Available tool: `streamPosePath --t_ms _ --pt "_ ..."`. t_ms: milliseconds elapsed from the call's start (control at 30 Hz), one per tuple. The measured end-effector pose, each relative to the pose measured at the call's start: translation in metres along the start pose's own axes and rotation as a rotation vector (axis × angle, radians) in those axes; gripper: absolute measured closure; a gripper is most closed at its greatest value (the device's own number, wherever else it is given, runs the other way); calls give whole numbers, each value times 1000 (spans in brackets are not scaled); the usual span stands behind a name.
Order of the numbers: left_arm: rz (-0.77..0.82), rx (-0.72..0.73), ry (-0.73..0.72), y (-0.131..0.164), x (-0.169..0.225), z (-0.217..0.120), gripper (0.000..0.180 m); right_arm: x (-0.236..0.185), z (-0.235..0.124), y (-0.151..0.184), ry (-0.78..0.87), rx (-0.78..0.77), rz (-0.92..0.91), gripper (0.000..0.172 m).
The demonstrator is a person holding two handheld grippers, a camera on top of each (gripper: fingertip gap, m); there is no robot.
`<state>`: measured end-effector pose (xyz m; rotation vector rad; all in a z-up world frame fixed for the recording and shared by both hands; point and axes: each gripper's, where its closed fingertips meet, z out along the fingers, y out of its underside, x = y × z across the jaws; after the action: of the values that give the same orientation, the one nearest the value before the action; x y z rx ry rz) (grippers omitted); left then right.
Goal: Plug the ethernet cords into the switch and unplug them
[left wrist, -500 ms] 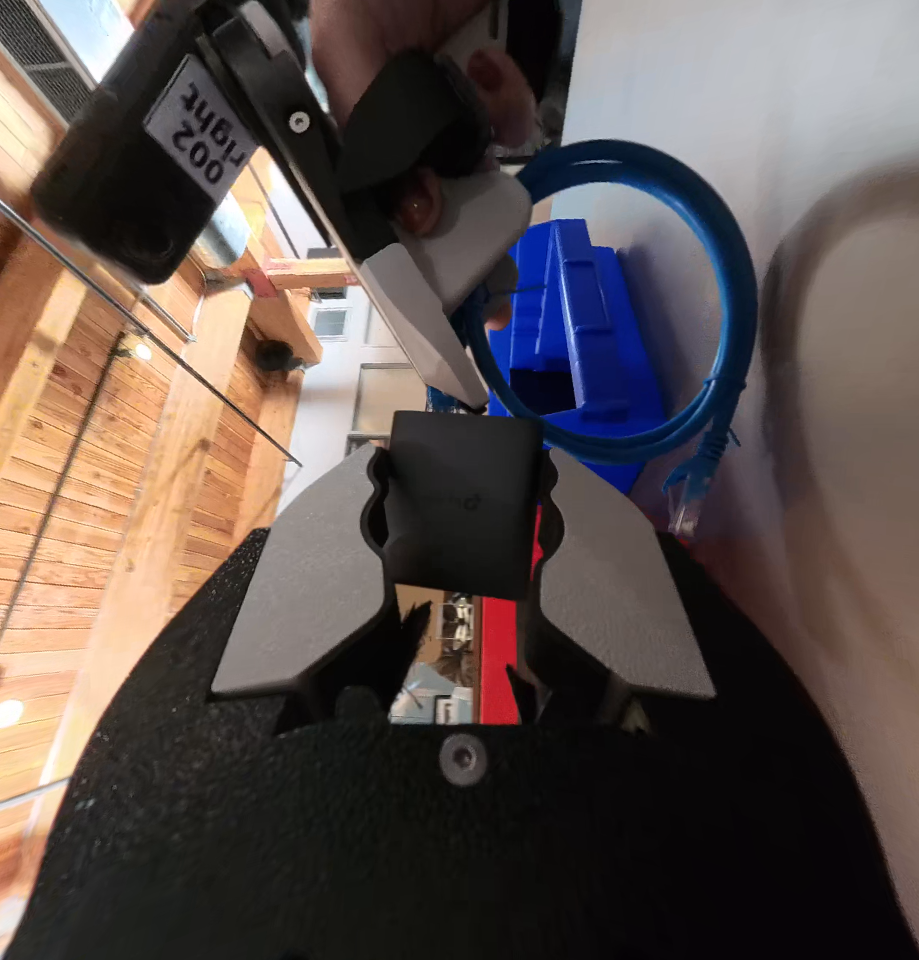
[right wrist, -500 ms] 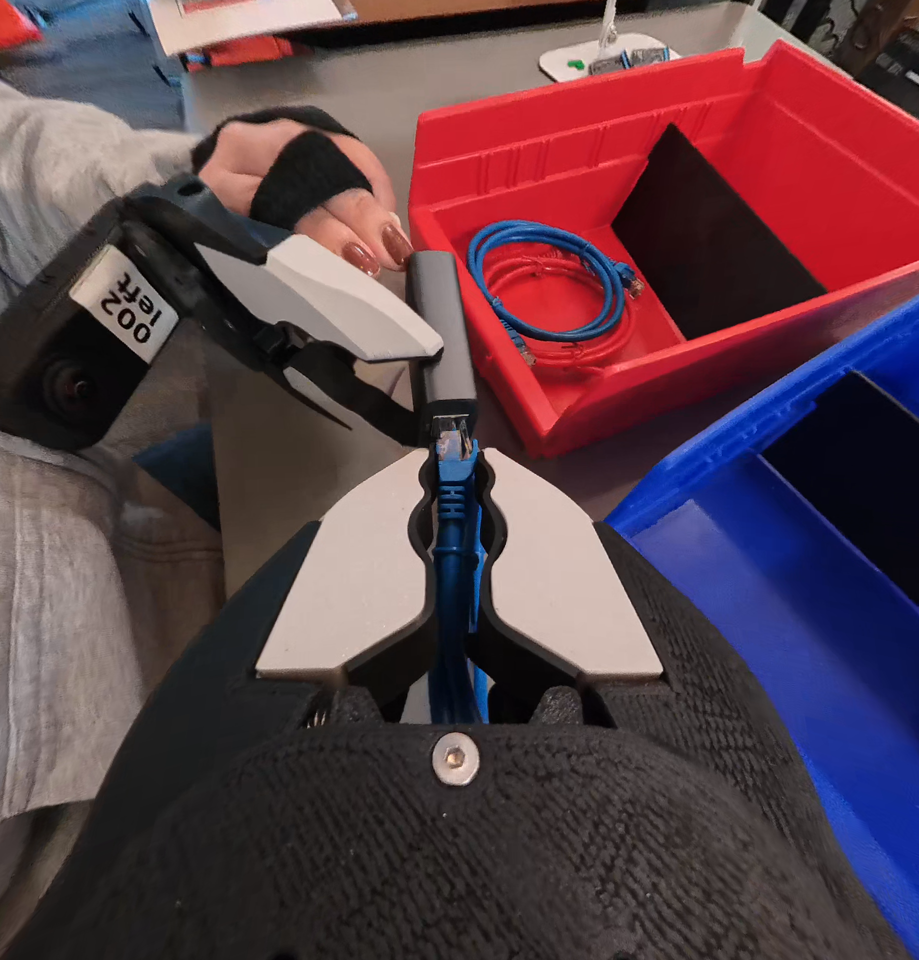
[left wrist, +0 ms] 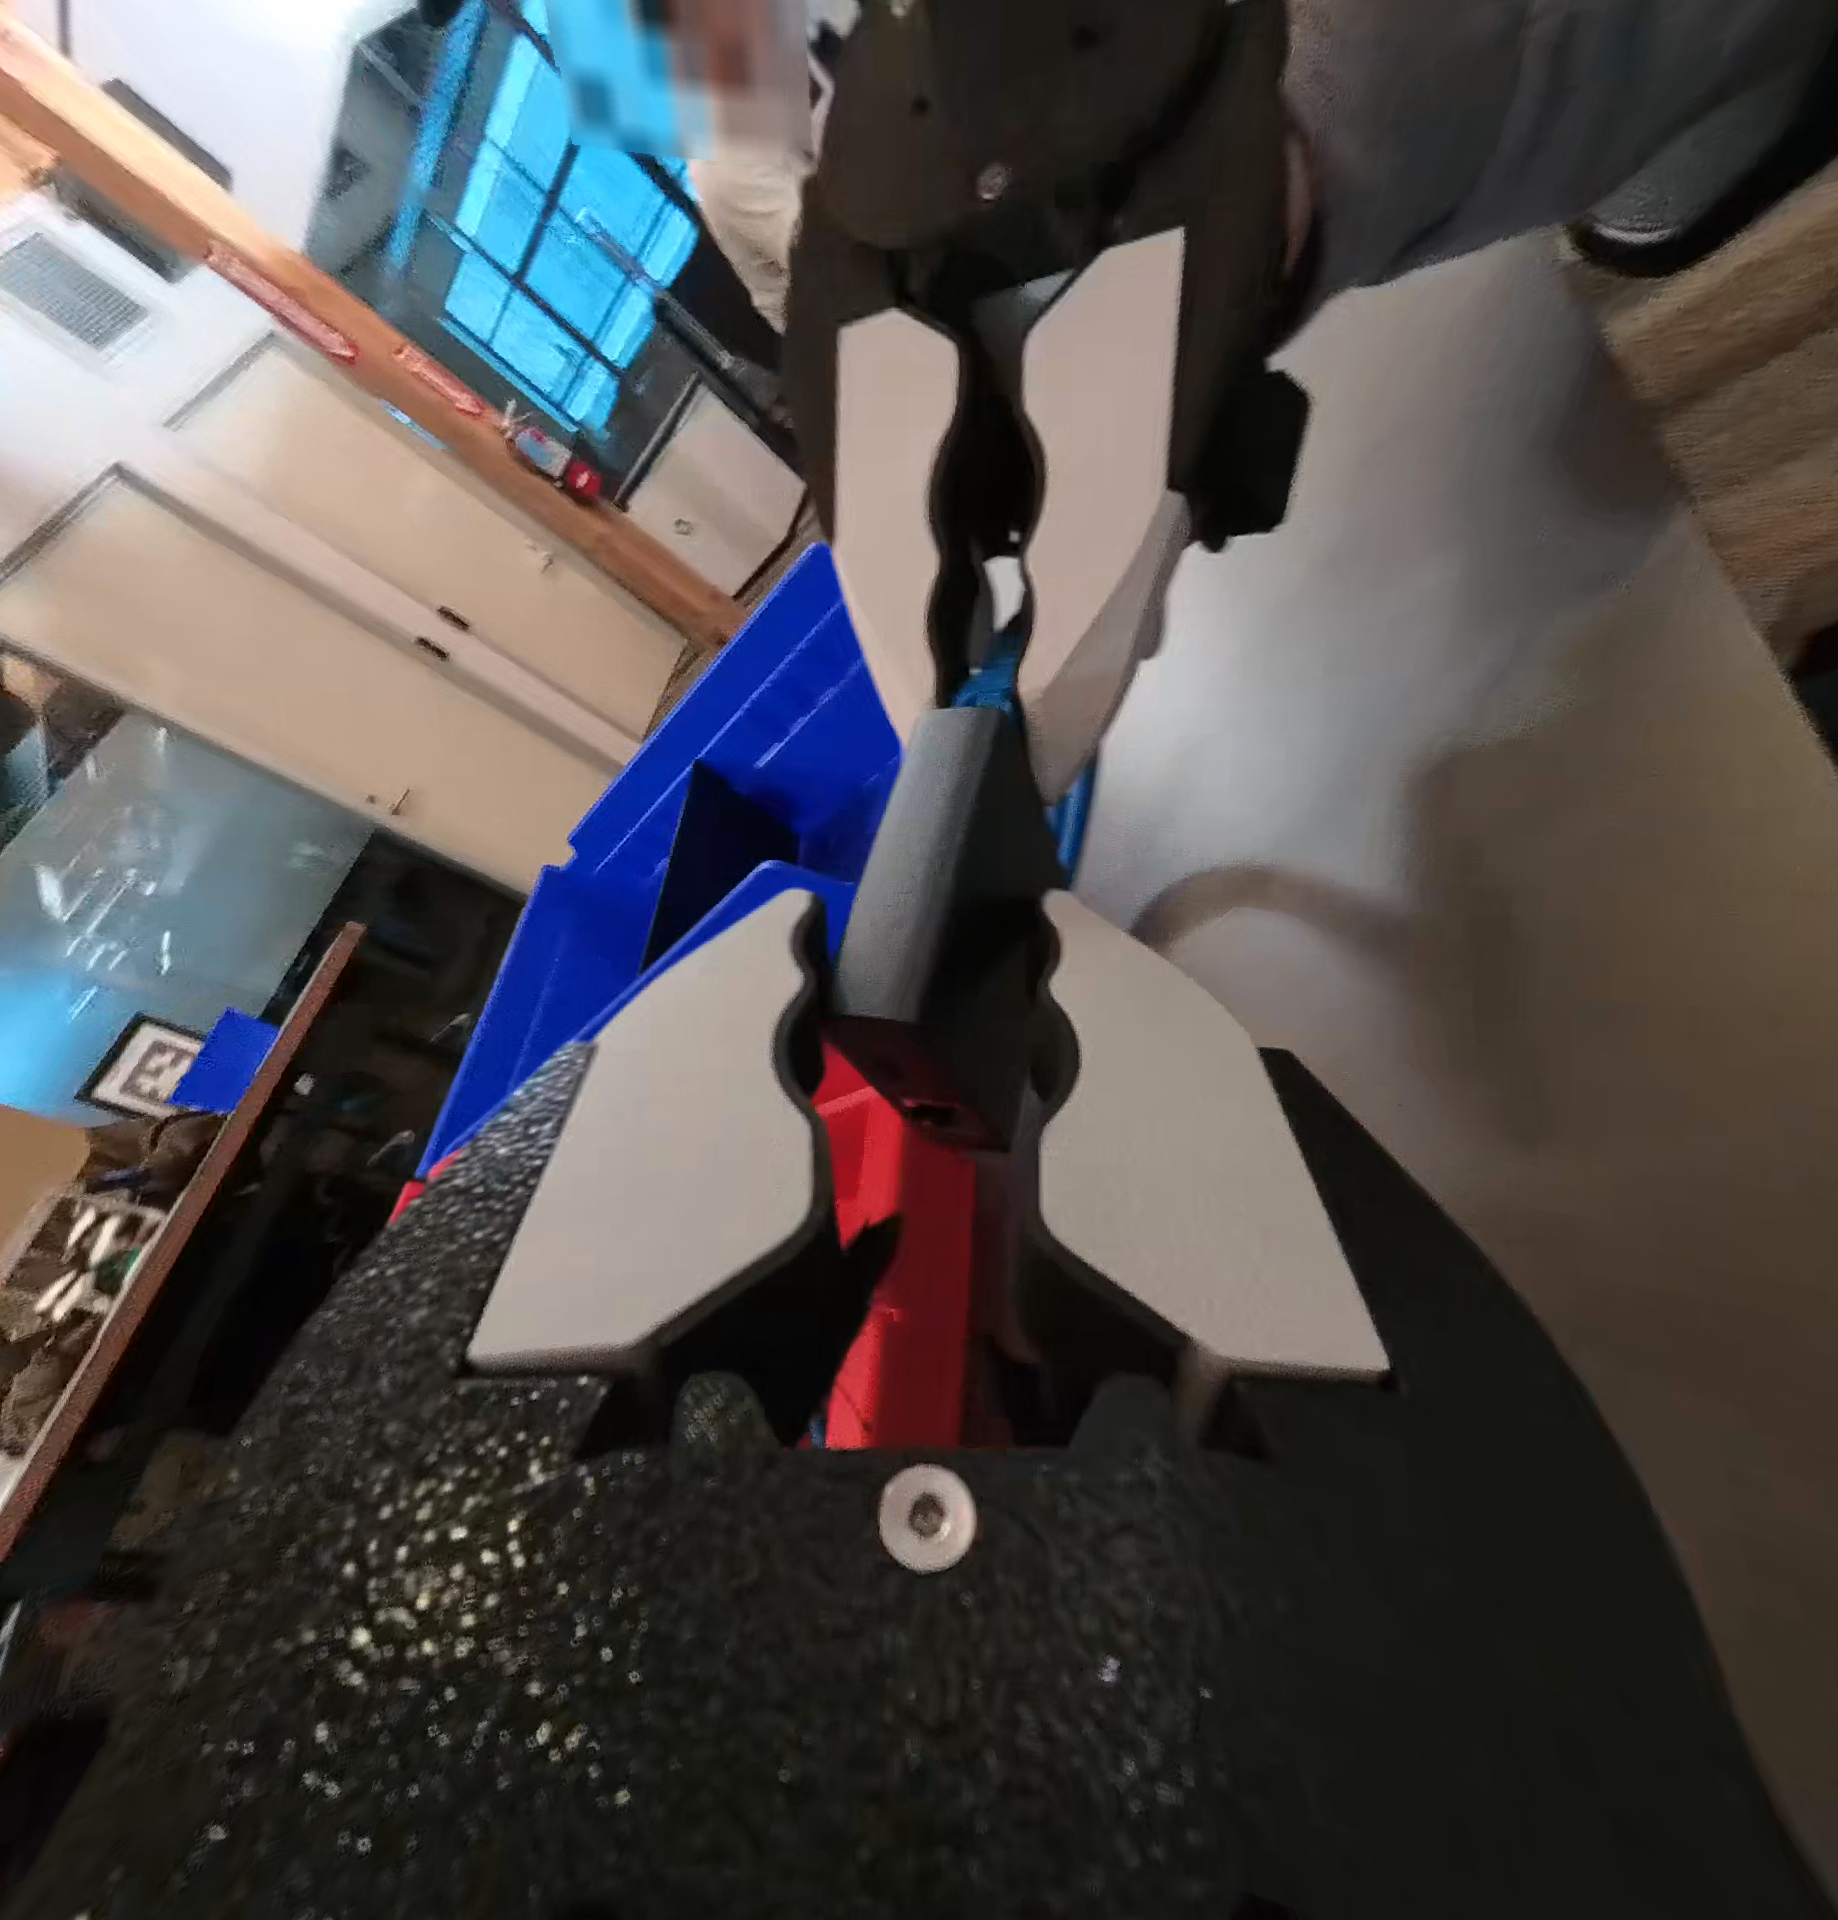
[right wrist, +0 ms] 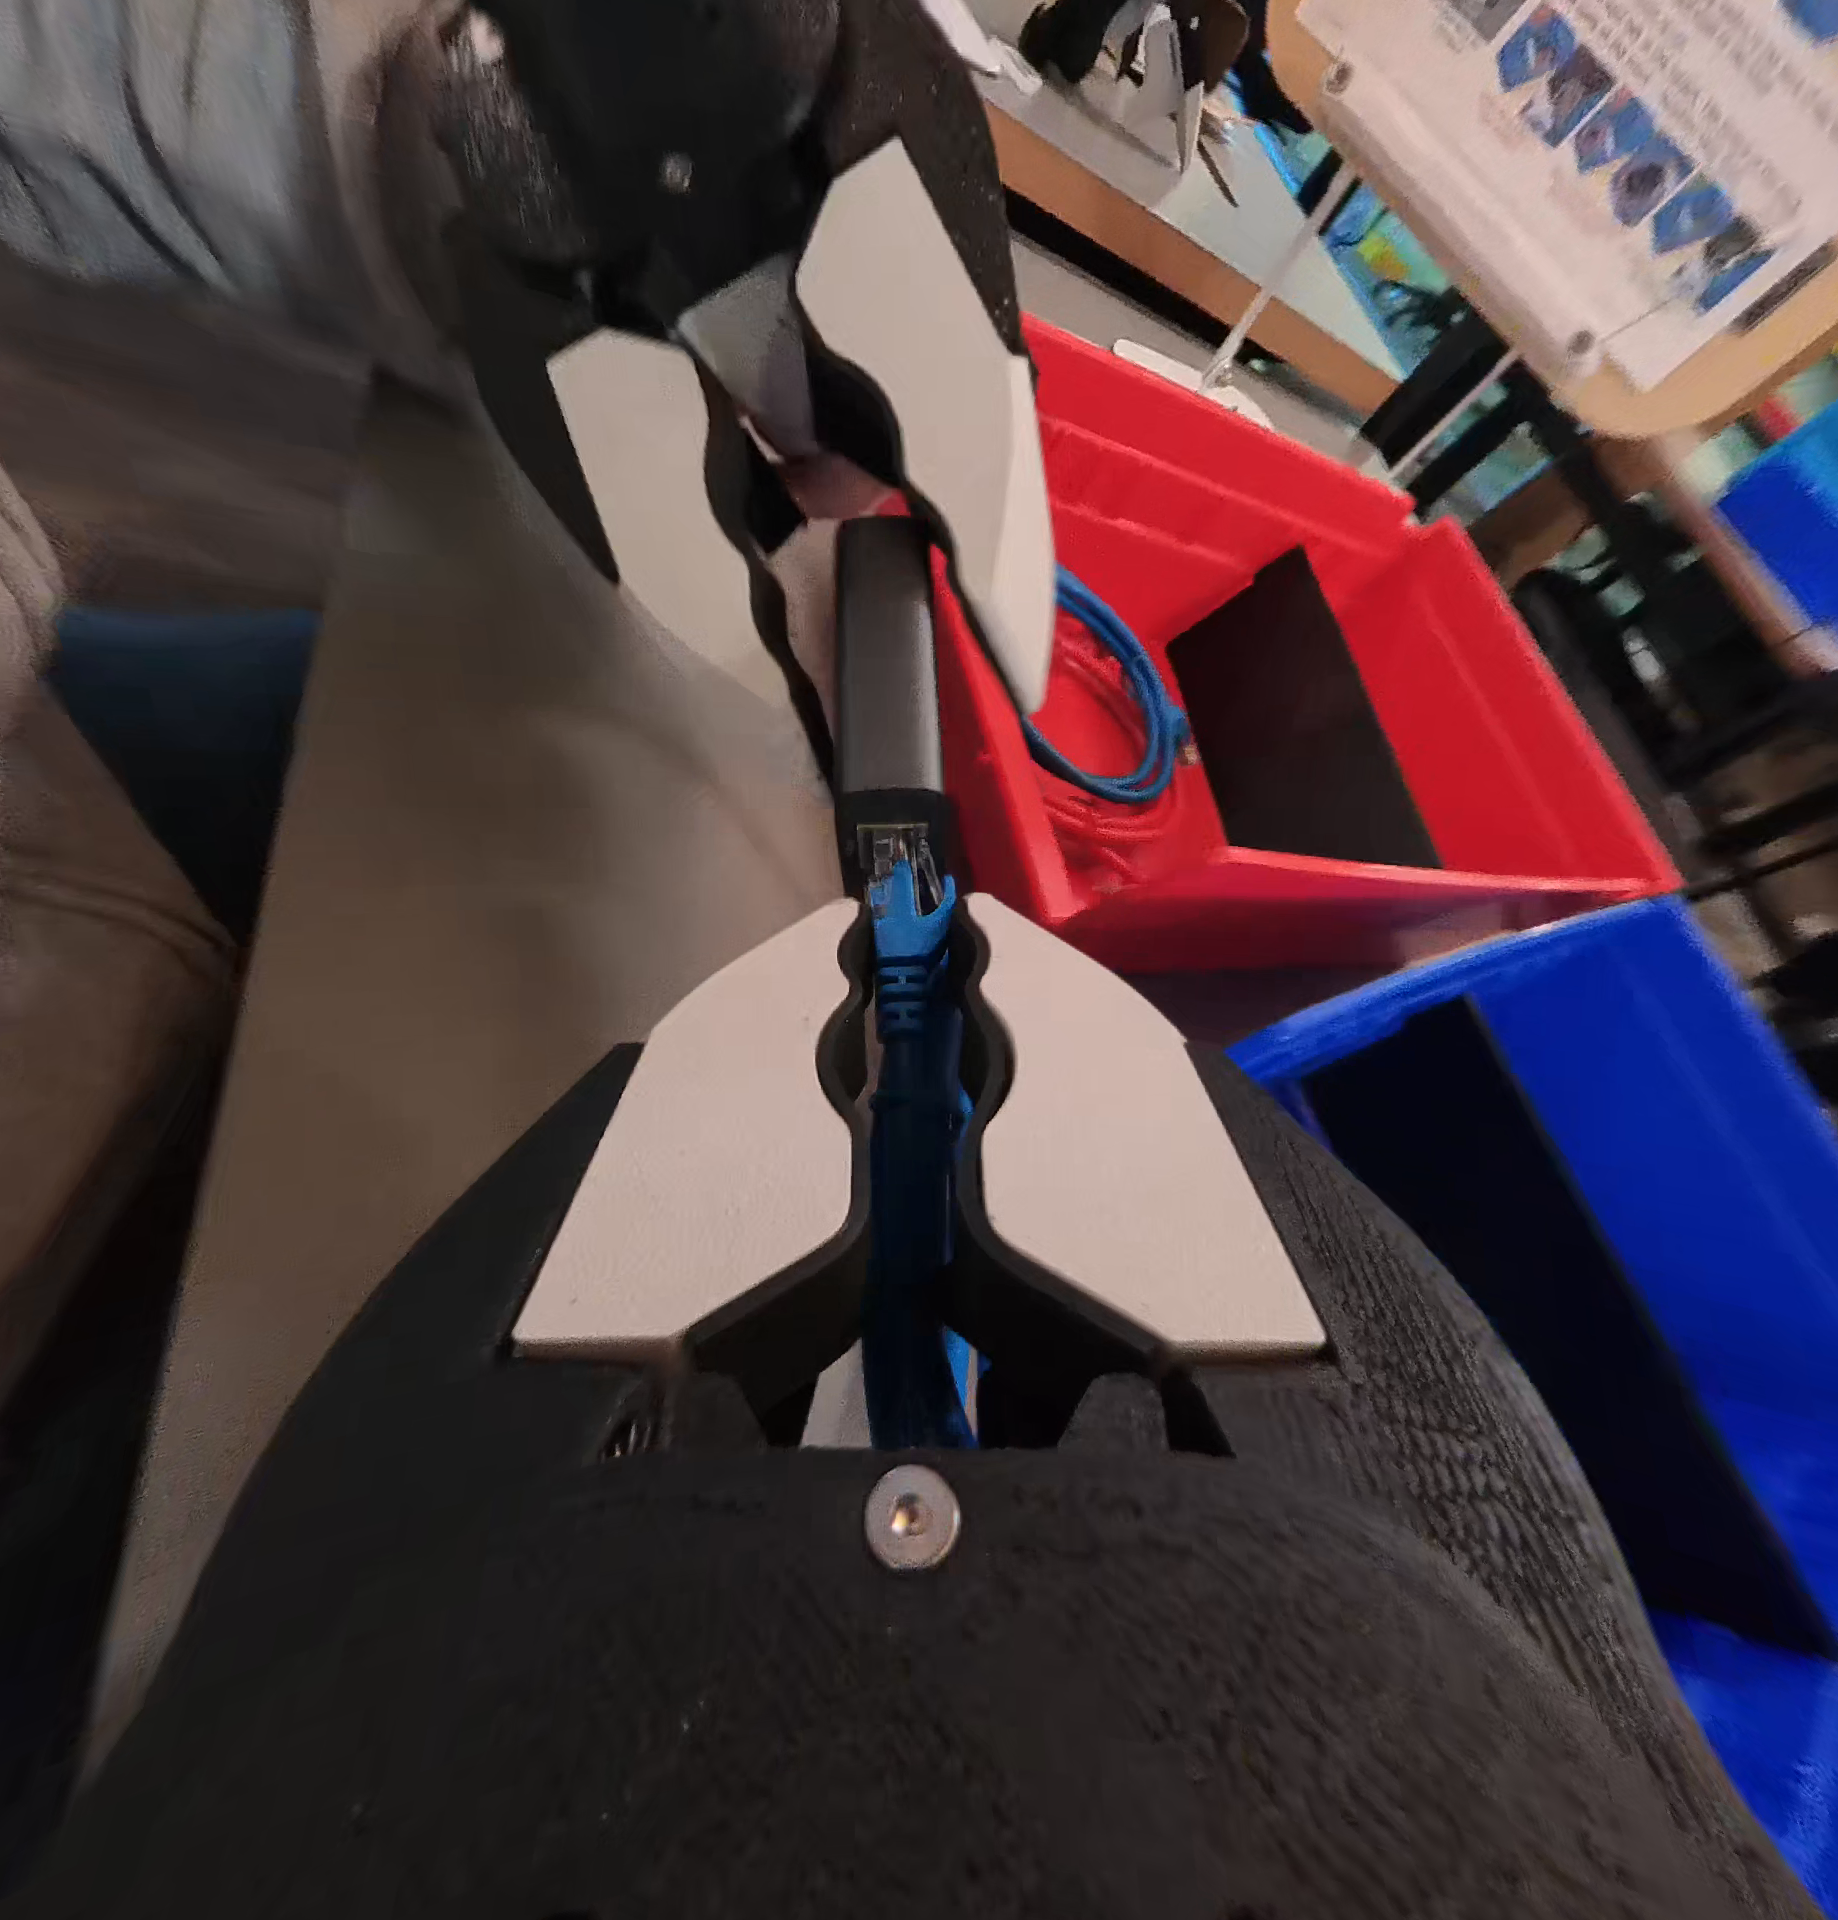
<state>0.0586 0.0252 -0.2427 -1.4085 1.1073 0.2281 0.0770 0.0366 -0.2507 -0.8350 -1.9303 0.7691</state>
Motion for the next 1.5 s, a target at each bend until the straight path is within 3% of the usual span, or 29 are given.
streamPosePath --t_ms 67,233,700,833,1500 --pt "33 19 23 -5 6 -3 157 2 -3 -1 40 -20 -91 159" --pt "89 24 50 -9 11 -6 160 -4 -6 -6 82 -63 -300 159" --pt "121 74 110 -34 18 -11 160 -7 -6 -6 96 -81 -444 160" --pt "117 80 100 -39 15 -15 160 -9 -10 -15 75 -17 -409 159" --pt "-50 148 96 -25 11 -16 160 -7 2 -15 21 14 -339 159"
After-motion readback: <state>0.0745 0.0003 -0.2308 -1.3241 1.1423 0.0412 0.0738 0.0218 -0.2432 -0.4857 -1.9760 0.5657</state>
